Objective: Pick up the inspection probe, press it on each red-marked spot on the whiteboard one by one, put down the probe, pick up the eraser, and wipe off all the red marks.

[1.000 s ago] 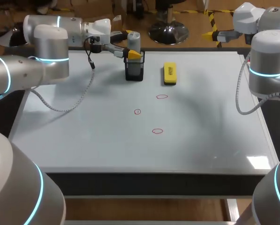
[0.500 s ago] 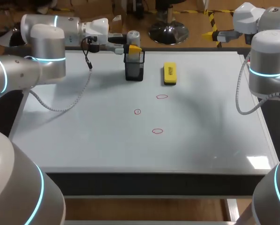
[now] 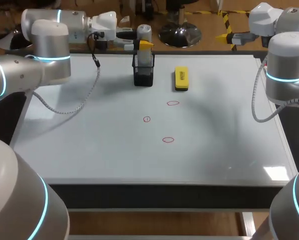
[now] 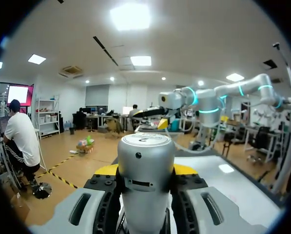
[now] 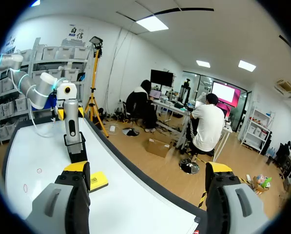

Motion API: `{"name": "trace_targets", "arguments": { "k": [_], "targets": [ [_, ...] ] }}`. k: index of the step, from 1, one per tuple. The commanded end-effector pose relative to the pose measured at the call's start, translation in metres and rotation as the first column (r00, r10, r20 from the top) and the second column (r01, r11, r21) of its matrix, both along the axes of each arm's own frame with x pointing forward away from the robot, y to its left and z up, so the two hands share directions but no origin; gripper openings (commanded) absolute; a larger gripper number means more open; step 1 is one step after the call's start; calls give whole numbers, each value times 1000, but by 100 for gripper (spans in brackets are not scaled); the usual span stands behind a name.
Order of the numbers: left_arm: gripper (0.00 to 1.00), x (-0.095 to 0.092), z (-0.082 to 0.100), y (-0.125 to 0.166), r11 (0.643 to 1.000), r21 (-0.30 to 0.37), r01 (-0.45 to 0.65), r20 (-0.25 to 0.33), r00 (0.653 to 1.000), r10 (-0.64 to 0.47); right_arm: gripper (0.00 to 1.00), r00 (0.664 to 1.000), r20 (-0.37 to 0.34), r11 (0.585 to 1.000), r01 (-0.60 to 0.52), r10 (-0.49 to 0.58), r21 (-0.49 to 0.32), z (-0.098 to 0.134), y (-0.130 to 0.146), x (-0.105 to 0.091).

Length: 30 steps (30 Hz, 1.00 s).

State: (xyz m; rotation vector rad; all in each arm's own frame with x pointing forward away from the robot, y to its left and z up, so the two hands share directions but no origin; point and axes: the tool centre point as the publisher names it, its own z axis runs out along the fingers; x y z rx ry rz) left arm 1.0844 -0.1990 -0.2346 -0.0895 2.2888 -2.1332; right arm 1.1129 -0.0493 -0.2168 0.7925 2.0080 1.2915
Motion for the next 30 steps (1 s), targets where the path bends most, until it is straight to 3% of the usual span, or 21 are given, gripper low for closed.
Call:
{"name": "trace_targets", "arguments": {
  "k": [1, 18, 24, 30],
  "targets": [
    [0, -8, 20, 1, 999, 22, -26, 11, 1000, 26, 100, 1000, -1, 1000, -1, 1, 0, 0, 0, 1],
    [0, -17, 85, 23, 995, 18, -95, 33, 995, 94, 100, 1000, -1, 1000, -1, 1, 0, 0, 0, 1],
    [0, -20, 94, 44, 994, 4, -107, 43, 993, 107, 100, 1000, -1, 1000, -1, 1, 0, 0, 0, 1],
    [0, -24, 91, 71, 994, -21, -109, 73, 991, 110, 100, 1000, -1, 1000, -1, 1, 0, 0, 0, 1]
  ]
}}
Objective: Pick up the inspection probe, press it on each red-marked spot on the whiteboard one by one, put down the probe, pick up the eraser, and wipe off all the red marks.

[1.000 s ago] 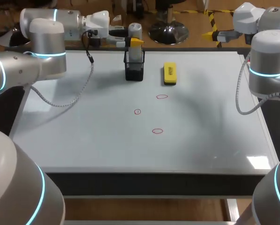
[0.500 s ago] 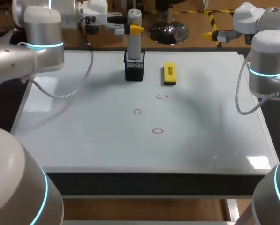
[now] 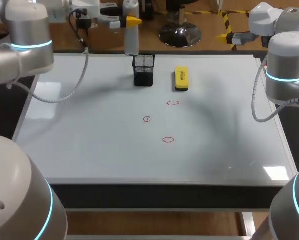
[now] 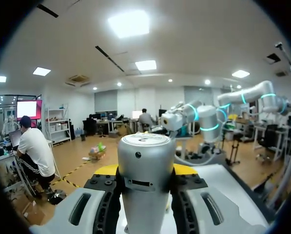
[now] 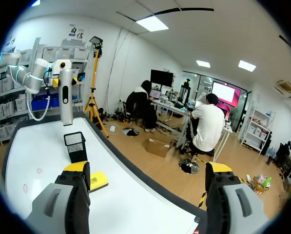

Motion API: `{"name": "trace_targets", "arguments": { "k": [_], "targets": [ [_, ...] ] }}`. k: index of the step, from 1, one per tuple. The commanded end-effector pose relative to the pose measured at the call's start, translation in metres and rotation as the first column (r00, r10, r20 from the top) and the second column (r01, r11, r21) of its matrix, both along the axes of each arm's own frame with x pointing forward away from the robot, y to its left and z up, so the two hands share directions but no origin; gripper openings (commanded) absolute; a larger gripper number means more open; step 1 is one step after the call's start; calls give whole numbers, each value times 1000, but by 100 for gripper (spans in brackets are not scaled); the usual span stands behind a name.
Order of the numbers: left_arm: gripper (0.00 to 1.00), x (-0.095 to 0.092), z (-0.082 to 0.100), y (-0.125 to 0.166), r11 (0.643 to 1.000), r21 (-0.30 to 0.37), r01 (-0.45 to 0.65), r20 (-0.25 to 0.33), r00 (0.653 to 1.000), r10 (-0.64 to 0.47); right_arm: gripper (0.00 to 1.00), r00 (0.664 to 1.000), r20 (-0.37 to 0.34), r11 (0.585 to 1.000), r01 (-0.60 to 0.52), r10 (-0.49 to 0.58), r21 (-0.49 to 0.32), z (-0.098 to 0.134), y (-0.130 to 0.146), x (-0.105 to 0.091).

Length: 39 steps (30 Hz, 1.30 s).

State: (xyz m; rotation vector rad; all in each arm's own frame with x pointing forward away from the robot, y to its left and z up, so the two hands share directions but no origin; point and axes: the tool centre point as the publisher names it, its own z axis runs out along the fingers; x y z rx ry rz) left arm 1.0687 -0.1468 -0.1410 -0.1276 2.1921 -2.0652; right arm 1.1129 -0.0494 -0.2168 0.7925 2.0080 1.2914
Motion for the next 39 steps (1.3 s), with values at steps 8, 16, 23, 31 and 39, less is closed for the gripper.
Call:
{"name": "trace_targets", "arguments": {
  "k": [8, 16, 23, 31, 39],
  "targets": [
    [0, -18, -16, 60, 998, -3, -61, 16, 998, 61, 100, 1000, -1, 1000, -1, 1, 0, 0, 0, 1],
    [0, -20, -36, 95, 997, 12, -83, 15, 996, 82, 100, 1000, -1, 1000, -1, 1, 0, 0, 0, 1],
    [0, -21, -51, 111, 996, 20, -88, 12, 996, 87, 100, 1000, -1, 1000, -1, 1, 0, 0, 0, 1],
    [0, -21, -66, 123, 993, 27, -112, -8, 994, 113, 100, 1000, -1, 1000, -1, 1, 0, 0, 0, 1],
    [0, -20, -68, 125, 994, 25, -109, -22, 994, 110, 100, 1000, -1, 1000, -1, 1, 0, 0, 0, 1]
  ]
}}
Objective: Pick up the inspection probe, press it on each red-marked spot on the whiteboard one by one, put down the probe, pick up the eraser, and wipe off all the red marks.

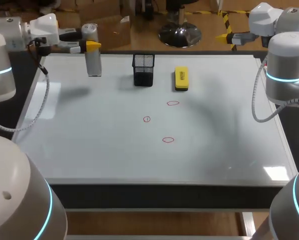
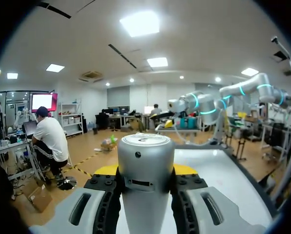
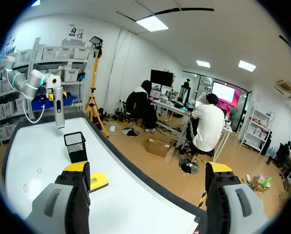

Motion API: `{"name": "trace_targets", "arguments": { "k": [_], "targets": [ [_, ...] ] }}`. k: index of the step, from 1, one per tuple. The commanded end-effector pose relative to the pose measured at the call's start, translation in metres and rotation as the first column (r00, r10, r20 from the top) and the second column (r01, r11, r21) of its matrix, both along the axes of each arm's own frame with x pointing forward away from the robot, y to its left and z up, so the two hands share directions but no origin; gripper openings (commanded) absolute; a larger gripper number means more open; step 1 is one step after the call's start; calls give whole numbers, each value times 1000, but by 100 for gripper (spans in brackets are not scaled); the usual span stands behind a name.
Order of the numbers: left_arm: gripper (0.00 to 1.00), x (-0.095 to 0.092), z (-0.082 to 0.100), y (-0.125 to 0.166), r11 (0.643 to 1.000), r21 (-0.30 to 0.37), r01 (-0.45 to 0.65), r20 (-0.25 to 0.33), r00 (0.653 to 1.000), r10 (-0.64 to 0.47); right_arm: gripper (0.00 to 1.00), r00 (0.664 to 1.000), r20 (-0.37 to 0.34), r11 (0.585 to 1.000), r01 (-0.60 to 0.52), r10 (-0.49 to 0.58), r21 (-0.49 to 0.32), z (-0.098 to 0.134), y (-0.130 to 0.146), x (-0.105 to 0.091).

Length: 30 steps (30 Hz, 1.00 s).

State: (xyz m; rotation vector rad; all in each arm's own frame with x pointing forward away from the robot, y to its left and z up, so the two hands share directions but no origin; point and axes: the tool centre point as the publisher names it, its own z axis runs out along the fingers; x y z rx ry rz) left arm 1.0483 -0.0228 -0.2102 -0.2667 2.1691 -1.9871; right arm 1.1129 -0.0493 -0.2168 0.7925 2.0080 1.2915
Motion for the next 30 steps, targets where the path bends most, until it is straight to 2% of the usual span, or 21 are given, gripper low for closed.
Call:
{"name": "trace_targets", "arguments": {
  "k": [1, 13, 14, 17, 20, 24, 28, 30],
  "targets": [
    [0, 1, 1, 1, 1000, 0, 2, 0, 1000, -2, 100, 1000, -1, 1000, -1, 1, 0, 0, 0, 1],
    [0, 1, 1, 1, 1000, 0, 2, 0, 1000, -2, 100, 1000, -1, 1000, -1, 1, 0, 0, 0, 1],
    [0, 1, 1, 1, 1000, 0, 2, 0, 1000, -2, 100, 997, -51, 997, -52, 49, -65, -3, 2, 3],
    [0, 1, 1, 1, 1000, 0, 2, 0, 1000, -2, 100, 965, -192, 962, -213, 179, -174, -10, 8, 7],
    [0, 1, 1, 1, 1000, 0, 2, 0, 1000, -2, 100, 904, -342, 885, -362, 256, -292, -19, 13, 7],
    [0, 1, 1, 1, 1000, 0, 2, 0, 1000, -2, 100, 810, -483, 769, -529, 332, -359, -30, 20, 6],
    [0, 1, 1, 1, 1000, 0, 2, 0, 1000, -2, 100, 698, -613, 607, -681, 371, -408, -43, 28, 5],
    [0, 1, 1, 1, 1000, 0, 2, 0, 1000, -2, 100, 642, -679, 506, -744, 357, -437, -50, 31, 3]
  ]
}}
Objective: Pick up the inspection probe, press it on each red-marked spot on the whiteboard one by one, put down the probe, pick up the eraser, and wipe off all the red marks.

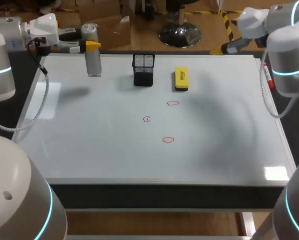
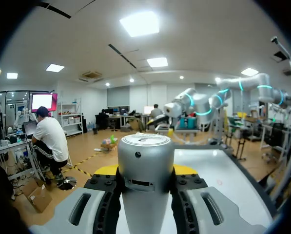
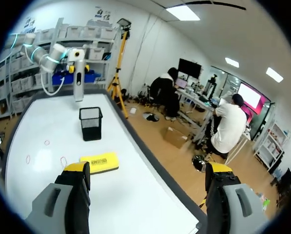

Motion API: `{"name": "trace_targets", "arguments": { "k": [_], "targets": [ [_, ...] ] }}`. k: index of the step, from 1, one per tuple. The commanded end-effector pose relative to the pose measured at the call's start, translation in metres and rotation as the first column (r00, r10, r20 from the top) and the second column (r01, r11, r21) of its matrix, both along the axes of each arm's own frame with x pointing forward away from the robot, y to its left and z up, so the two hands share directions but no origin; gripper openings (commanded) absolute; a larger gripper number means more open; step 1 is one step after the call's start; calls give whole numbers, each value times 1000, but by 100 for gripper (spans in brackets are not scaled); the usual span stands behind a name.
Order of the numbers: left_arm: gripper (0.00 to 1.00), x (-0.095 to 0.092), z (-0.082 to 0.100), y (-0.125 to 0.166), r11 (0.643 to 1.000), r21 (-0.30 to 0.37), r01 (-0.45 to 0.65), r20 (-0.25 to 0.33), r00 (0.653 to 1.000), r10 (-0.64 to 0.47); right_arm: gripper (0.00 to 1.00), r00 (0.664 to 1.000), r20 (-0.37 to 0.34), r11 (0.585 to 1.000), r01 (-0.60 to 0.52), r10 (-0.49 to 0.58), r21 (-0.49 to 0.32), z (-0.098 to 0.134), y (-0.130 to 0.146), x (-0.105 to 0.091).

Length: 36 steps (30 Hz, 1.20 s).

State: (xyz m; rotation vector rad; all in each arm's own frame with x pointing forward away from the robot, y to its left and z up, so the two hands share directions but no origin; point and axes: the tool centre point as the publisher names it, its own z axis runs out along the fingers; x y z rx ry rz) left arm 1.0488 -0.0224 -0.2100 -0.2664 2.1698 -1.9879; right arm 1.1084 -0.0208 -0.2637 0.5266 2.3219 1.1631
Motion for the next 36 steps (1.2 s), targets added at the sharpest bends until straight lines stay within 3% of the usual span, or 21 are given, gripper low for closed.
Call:
{"name": "trace_targets", "arguments": {
  "k": [1, 7, 12, 15, 17, 19, 20, 36],
  "targets": [
    [0, 0, 1, 1, 1000, 0, 1, 0, 1000, -1, 100, 794, -540, 698, -554, 280, -454, -6, 3, 7],
    [0, 0, 1, 1, 1000, 0, 1, 0, 1000, -1, 100, 690, -643, 499, -707, 332, -501, -20, 10, 6],
    [0, 0, 1, 1, 1000, 0, 1, 0, 1000, -1, 100, 595, -720, 310, -803, 358, -510, -30, 13, 6],
    [0, 0, 1, 1, 1000, 0, 1, 0, 1000, -1, 100, 555, -744, 208, -831, 372, -516, -36, 11, 6],
    [0, 0, 1, 1, 1000, 0, 1, 0, 1000, -1, 100, 544, -747, 173, -836, 383, -520, -38, 10, 6],
    [0, 0, 1, 1, 1000, 0, 1, 0, 1000, -1, 100, 585, -719, 213, -809, 376, -548, -39, 5, 10],
    [0, 0, 1, 1, 1000, 0, 1, 0, 1000, -1, 100, 624, -700, 262, -781, 346, -567, -34, 2, 12],
    [0, 0, 1, 1, 1000, 0, 1, 0, 1000, -1, 100, 624, -700, 262, -781, 346, -567, -34, 2, 12]
  ]
}}
